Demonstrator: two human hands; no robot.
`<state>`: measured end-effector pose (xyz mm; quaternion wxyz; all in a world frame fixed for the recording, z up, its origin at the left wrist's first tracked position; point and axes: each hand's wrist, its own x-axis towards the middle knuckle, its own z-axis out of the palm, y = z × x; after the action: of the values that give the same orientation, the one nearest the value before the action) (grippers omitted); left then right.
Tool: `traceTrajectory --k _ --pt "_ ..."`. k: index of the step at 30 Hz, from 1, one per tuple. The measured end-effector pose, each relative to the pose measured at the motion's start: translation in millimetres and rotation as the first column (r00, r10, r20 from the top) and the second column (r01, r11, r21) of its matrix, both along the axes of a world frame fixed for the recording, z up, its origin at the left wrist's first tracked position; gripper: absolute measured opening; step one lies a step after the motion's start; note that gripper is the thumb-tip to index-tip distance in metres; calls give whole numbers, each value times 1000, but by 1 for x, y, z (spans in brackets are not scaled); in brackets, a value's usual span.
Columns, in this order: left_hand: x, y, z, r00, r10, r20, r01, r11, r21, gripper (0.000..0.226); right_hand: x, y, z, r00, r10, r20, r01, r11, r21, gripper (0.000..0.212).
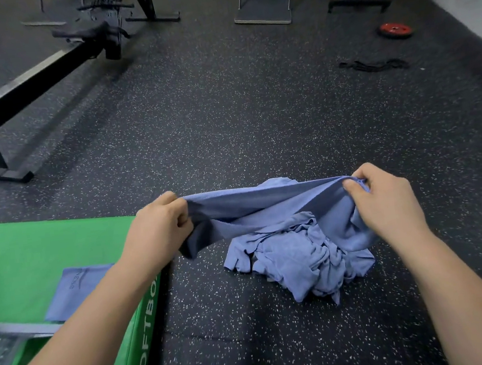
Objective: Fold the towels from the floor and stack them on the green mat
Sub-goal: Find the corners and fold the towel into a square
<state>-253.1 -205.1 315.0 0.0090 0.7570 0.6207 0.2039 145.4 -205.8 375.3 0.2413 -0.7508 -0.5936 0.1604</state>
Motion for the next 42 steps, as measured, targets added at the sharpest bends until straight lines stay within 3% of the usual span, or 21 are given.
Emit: traceTrajectory --k 2,5,10,13,15,18,22,27,31,34,39,42 --pt "3 -1 5 997 -17 77 20 999 -35 43 -3 0 -3 1000 22 -5 -22 1000 -21 21" --pt "4 -2 2 993 37 113 -13 979 -204 32 -8 2 -1 999 44 -30 -44 999 -27 20" --pt "-5 0 -12 995 93 -34 -98 883 -459 30 -20 -1 6 981 166 -103 -165 986 17 18" --pt "1 -3 -19 991 8 -132 -76 848 -524 26 -31 -4 10 955 262 -137 -262 965 17 15" --pt "12 -8 -22 995 -60 -74 12 851 -526 31 -40 -7 14 931 333 -152 -334 942 17 16" --pt "39 -18 -12 979 -150 139 197 876 -439 40 -57 -14 16 887 434 -158 -442 897 -12 20" --pt "87 -37 9 871 -231 433 378 878 -293 42 -75 -20 11 850 519 -83 -526 846 -87 23" --pt "118 -48 16 777 -132 616 316 927 -200 20 -81 -24 14 827 560 -49 -561 817 -132 23" --pt "124 -50 17 725 -40 687 220 959 -177 22 -81 -24 13 833 552 -27 -551 826 -122 23" --pt "119 -47 16 788 -52 613 209 960 -187 25 -79 -23 13 838 546 2 -542 832 -120 20" --pt "99 -38 11 848 -39 529 249 910 -333 29 -76 -21 10 848 530 3 -527 845 -88 19" --pt "75 -27 6 913 -13 408 192 895 -402 29 -69 -17 9 872 489 22 -488 872 -30 18"
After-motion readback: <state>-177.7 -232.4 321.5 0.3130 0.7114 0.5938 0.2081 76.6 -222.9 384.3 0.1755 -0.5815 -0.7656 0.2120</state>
